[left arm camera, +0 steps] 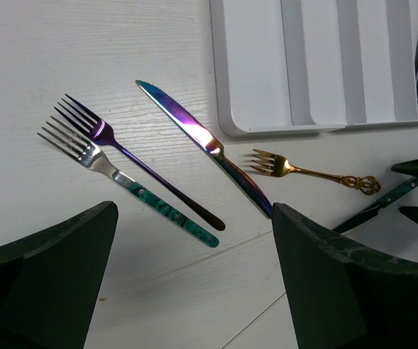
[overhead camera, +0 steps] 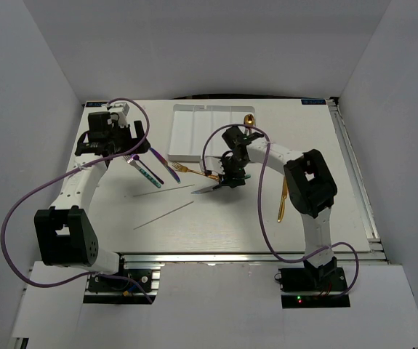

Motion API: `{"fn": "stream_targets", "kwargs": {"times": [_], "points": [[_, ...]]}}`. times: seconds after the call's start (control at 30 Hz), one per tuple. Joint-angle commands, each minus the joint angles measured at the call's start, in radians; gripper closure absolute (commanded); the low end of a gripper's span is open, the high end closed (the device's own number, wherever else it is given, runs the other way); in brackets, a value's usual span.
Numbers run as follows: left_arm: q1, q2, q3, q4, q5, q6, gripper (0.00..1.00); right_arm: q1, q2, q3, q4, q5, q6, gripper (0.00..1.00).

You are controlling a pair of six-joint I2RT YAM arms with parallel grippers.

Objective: Sort the eating utensils into containers

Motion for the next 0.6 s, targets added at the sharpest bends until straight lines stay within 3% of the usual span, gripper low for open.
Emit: {"fn": "stream_targets", "kwargs": {"times": [0.0,0.03,0.13,0.27,0.4,0.57], "points": [[0.002,-0.052,0.001,0.001,-0.005,-0.008,0.02,0.009,0.071,-0.006,-0.061,0.029,-0.081,0.34],[0.002,-0.051,0.004,0.001,-0.005,-0.008,0.02,0.009,0.078,0.001,-0.082,0.029,-0.087,0.50],[0.002,-0.054,0.005,0.001,-0.006,-0.003,0.02,0.022,0.060,-0.028,-0.116,0.019,-0.127,0.69],[0.003,-0.051,0.004,-0.001,-0.003,0.000,0.02,0.049,0.008,-0.079,-0.170,0.013,-0.152,0.77],[0.002,-0.045,0.010,0.001,-0.003,0.000,0.02,0.080,-0.026,-0.113,-0.228,0.005,-0.110,1.00],[0.002,-0.052,0.013,0.002,-0.009,0.007,0.02,0.086,-0.106,-0.046,-0.256,-0.049,0.055,1.00]]}}
